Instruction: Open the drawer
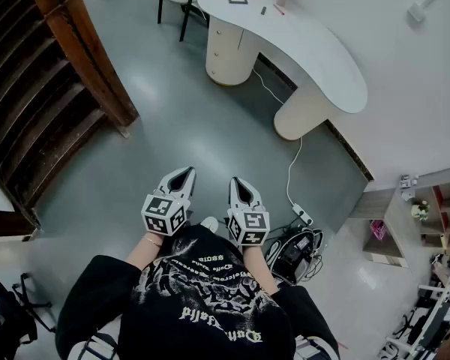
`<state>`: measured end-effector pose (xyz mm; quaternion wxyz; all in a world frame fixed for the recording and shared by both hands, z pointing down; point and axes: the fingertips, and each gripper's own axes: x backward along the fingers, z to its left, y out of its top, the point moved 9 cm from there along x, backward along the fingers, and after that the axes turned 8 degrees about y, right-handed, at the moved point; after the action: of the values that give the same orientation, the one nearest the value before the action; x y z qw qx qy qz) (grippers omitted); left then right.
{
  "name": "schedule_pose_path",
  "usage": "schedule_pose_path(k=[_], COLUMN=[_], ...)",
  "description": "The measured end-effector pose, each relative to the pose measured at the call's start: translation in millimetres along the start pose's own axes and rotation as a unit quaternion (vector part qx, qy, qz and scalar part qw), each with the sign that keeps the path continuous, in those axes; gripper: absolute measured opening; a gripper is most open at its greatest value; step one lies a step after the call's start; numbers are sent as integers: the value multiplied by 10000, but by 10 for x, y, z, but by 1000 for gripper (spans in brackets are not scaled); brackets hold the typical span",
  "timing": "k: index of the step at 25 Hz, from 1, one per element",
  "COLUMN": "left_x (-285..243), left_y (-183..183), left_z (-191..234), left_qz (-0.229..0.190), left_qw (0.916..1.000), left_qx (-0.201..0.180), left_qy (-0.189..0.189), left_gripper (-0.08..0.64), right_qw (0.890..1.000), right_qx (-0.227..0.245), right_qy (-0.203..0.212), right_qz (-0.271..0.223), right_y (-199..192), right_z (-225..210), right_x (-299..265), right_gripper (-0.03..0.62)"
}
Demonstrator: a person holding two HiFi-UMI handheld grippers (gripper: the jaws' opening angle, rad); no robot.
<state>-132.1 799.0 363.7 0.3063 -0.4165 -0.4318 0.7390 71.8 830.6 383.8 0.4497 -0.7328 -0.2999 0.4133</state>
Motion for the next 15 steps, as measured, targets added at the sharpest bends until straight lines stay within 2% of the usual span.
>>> schedule_pose_path(k=[9,15], left_x=[11,-243], left_y=[-95,-70], left_z=[-1,-90], left_qz=[100,125], left_qw=[9995,9995], left_qx=[251,282], left_qy=[153,-53], left_gripper=[25,25], right_qw=[9995,9988], right_qx=[-245,-396], right_qy=[-95,-173], right_qz=[-188,-209], right_y=[-43,-48], right_z=[-120,-291], right_x=[90,68], right_gripper=[26,26])
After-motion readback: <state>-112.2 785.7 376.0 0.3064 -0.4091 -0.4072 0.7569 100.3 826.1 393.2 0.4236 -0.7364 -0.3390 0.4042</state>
